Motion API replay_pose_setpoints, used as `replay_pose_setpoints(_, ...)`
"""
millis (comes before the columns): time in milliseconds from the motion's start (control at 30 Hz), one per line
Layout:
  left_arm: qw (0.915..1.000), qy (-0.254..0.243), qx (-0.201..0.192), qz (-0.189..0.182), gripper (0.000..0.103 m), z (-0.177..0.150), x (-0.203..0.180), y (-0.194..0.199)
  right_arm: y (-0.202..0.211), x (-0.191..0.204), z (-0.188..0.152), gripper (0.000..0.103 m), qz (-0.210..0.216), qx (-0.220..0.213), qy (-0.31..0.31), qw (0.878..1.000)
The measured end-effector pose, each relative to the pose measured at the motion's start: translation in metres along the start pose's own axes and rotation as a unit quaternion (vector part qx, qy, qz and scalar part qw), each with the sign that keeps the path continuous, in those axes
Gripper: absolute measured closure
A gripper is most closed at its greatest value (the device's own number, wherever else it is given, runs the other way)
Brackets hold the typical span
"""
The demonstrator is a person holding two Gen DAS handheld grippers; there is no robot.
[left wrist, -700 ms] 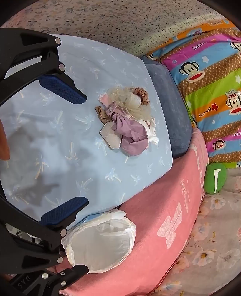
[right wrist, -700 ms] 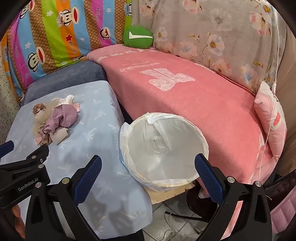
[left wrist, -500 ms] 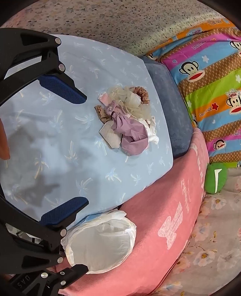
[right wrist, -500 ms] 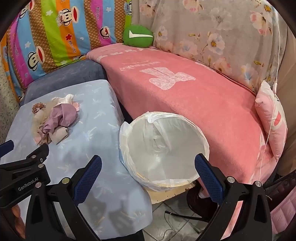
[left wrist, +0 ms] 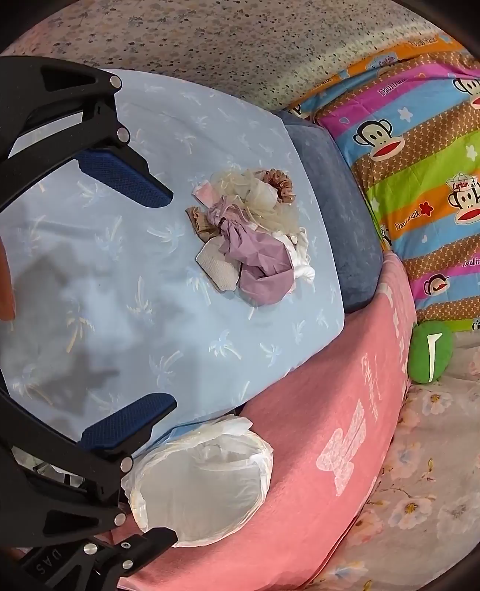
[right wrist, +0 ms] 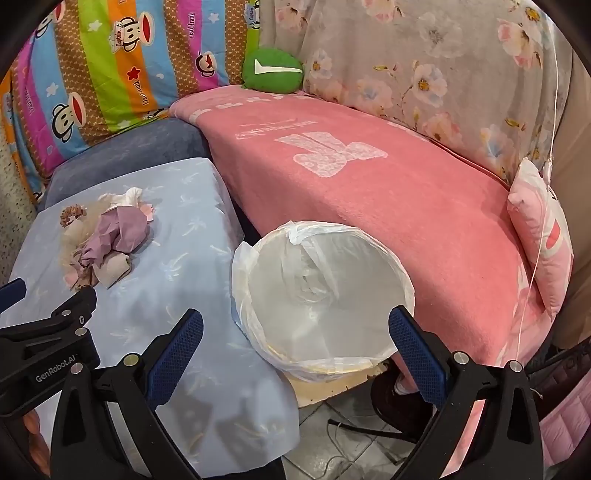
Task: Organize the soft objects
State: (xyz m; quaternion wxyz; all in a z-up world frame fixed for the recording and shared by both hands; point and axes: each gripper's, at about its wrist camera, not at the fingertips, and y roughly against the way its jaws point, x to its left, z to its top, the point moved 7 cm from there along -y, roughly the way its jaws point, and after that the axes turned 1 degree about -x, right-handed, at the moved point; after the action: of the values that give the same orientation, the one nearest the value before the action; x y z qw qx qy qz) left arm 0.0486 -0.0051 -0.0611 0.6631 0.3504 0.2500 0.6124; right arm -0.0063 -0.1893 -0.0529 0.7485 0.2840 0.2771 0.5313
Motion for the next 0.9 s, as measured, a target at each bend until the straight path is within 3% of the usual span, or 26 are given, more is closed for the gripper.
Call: replay_pose_setpoints(900, 0.9999, -0.005, -0.009, 0.003, 0.007, 0.0025, -0.011, 0.0081, 0.0037, -0.0037, 0.0011, 0.006, 0.001, -0.007, -0.004, 1.0)
